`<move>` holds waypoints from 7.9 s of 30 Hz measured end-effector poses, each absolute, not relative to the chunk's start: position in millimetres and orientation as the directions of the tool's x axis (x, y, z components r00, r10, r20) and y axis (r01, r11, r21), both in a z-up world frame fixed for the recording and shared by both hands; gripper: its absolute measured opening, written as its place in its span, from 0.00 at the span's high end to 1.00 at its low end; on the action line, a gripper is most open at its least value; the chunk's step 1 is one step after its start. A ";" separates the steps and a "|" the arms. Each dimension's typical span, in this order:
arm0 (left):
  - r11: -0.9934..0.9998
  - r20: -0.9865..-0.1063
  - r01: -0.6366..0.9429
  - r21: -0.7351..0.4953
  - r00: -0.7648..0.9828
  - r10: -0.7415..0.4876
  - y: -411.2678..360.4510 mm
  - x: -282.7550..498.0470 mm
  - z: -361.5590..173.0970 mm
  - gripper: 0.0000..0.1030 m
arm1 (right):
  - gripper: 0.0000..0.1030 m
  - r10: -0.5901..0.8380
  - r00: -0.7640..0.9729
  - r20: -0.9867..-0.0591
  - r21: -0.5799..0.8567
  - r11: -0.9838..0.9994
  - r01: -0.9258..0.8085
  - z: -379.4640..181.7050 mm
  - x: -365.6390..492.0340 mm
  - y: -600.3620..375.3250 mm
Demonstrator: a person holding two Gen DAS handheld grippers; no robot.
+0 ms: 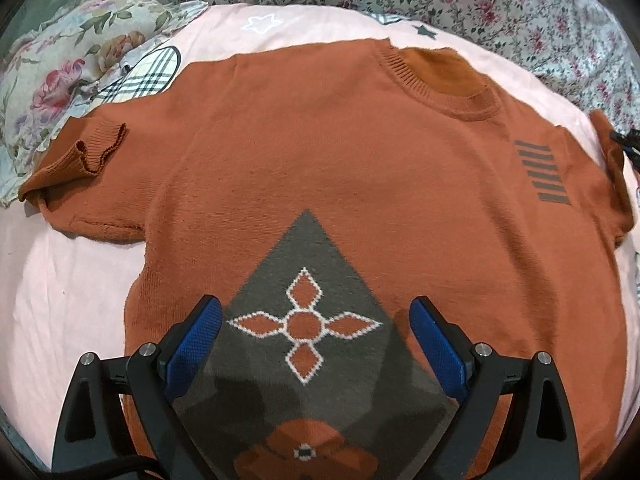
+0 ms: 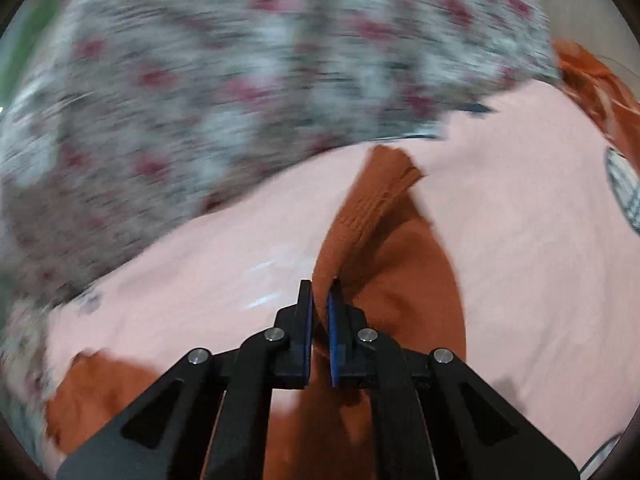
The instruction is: Fold small clothes
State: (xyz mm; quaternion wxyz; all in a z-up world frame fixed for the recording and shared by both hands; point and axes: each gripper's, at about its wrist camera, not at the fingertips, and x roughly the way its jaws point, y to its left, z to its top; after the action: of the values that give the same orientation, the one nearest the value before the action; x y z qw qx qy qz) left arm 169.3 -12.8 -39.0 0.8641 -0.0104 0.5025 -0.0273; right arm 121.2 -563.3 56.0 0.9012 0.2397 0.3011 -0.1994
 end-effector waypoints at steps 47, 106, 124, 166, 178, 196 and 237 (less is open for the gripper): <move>0.912 -0.651 0.137 -0.387 0.660 -0.375 35.9 233.3 4.3 0.94 | 0.67 0.216 0.786 -0.579 0.496 0.859 0.130 2.0 58.7 -298.8; 0.972 -0.767 0.107 -0.209 0.598 -0.231 90.7 215.3 -26.7 0.86 | 0.63 -0.085 0.660 -0.747 0.245 0.886 0.392 -21.1 86.9 -350.8; 0.993 -0.772 0.031 0.111 0.633 0.066 155.9 259.5 -27.0 0.31 | 0.58 0.060 0.656 -0.752 0.325 0.900 0.290 -30.6 65.3 -275.9; 0.864 -0.736 0.413 -0.287 0.483 -0.475 -102.2 204.0 -20.7 0.48 | 0.58 0.069 0.699 -0.712 0.405 0.854 0.328 -25.2 35.0 -288.2; 0.990 -0.767 -0.028 -0.140 0.635 -0.090 79.1 159.6 -20.7 0.44 | 0.42 0.210 0.676 -0.707 0.497 0.827 0.263 -43.4 123.3 -258.1; 0.987 -0.804 -0.111 -0.117 0.595 -0.029 105.0 202.4 -38.7 0.42 | 0.89 -0.008 0.774 -0.633 0.428 0.829 0.359 -13.2 132.9 -313.3; 0.972 -0.806 -0.141 -0.187 0.588 -0.069 116.6 203.0 -41.3 0.46 | 0.83 -0.051 0.709 -0.704 0.463 0.723 0.512 -70.4 105.9 -339.3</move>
State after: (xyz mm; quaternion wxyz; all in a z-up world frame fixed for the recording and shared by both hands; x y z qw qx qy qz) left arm 203.0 116.6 -41.3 0.8835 -0.1162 0.4533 0.0204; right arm 105.9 -339.3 -70.4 0.8618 0.3342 0.3448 -0.1635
